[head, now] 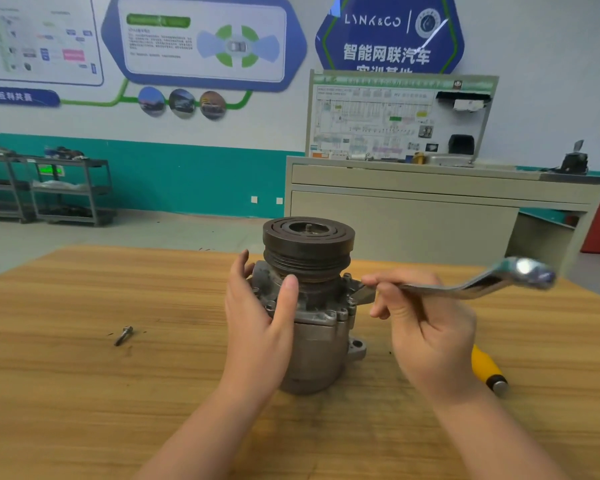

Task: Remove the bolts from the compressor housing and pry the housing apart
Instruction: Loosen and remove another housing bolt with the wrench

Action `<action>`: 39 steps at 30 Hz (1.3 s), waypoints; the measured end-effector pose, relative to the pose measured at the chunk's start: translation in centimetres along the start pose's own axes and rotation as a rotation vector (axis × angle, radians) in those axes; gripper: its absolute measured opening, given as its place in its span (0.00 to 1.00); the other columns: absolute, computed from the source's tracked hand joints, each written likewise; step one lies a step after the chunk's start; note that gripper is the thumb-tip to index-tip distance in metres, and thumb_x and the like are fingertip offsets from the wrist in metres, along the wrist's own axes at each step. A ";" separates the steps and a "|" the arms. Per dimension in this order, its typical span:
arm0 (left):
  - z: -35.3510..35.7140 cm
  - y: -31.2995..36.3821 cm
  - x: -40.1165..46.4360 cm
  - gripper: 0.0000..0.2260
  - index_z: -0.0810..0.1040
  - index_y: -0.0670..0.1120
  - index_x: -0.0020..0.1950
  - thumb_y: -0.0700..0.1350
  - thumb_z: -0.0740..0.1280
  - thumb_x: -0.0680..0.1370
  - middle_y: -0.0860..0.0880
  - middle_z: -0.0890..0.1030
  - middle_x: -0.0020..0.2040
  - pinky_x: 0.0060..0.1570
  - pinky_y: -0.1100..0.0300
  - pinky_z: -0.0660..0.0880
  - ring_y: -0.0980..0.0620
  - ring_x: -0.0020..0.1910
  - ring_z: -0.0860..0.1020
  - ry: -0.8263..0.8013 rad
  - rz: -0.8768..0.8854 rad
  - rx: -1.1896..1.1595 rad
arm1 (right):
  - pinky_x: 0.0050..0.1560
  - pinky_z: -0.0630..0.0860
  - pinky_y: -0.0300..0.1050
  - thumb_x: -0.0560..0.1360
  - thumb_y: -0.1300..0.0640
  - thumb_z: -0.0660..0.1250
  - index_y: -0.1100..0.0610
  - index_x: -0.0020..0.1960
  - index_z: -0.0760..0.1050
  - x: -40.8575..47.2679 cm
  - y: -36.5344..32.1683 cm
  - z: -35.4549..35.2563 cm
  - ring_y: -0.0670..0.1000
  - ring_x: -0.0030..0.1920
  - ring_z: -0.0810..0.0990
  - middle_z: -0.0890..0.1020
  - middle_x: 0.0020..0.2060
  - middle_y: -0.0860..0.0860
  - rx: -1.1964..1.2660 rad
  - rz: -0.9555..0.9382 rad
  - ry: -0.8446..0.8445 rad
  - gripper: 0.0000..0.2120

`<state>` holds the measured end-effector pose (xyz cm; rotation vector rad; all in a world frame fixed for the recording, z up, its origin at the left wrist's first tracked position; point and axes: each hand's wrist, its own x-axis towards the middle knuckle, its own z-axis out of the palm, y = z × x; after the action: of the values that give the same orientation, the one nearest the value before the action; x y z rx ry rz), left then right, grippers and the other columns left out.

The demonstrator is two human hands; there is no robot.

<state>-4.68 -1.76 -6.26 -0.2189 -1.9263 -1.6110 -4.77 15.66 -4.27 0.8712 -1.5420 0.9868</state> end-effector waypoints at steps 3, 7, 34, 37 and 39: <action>0.0 0.0 0.0 0.37 0.55 0.52 0.78 0.68 0.59 0.74 0.51 0.68 0.72 0.73 0.48 0.64 0.54 0.72 0.66 0.012 0.000 -0.017 | 0.42 0.78 0.36 0.82 0.52 0.61 0.60 0.50 0.77 -0.1 -0.4 0.2 0.39 0.41 0.79 0.81 0.41 0.51 -0.051 -0.069 -0.031 0.12; 0.2 -0.2 0.2 0.30 0.58 0.51 0.77 0.62 0.58 0.78 0.53 0.68 0.69 0.73 0.53 0.63 0.54 0.71 0.65 0.069 -0.017 -0.016 | 0.45 0.78 0.39 0.81 0.55 0.61 0.61 0.49 0.79 -0.2 -0.6 0.5 0.41 0.43 0.78 0.81 0.43 0.51 -0.035 -0.043 -0.085 0.12; -1.1 -1.9 2.9 0.10 0.82 0.49 0.51 0.45 0.60 0.82 0.53 0.85 0.43 0.45 0.57 0.76 0.54 0.47 0.81 0.127 -0.569 -0.427 | 0.28 0.75 0.41 0.84 0.57 0.52 0.56 0.45 0.67 1.4 0.6 0.4 0.50 0.27 0.78 0.82 0.33 0.52 0.554 0.762 0.391 0.11; -1.4 -1.9 3.1 0.10 0.81 0.47 0.48 0.43 0.60 0.82 0.54 0.84 0.34 0.38 0.59 0.75 0.58 0.35 0.81 0.112 -0.571 -0.460 | 0.30 0.76 0.41 0.82 0.53 0.54 0.51 0.45 0.69 0.6 -0.5 1.0 0.50 0.28 0.79 0.82 0.37 0.52 0.337 0.510 0.243 0.09; -1.7 -1.8 3.2 0.10 0.81 0.45 0.49 0.42 0.61 0.81 0.52 0.84 0.34 0.39 0.60 0.75 0.56 0.36 0.81 0.099 -0.582 -0.485 | 0.30 0.76 0.42 0.82 0.50 0.56 0.45 0.46 0.71 0.1 -0.7 1.0 0.49 0.28 0.78 0.81 0.36 0.52 0.235 0.332 0.170 0.08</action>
<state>-7.57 -4.57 -5.88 0.2526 -1.5722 -2.4102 -4.52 14.42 -4.12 0.6798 -1.4704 1.4675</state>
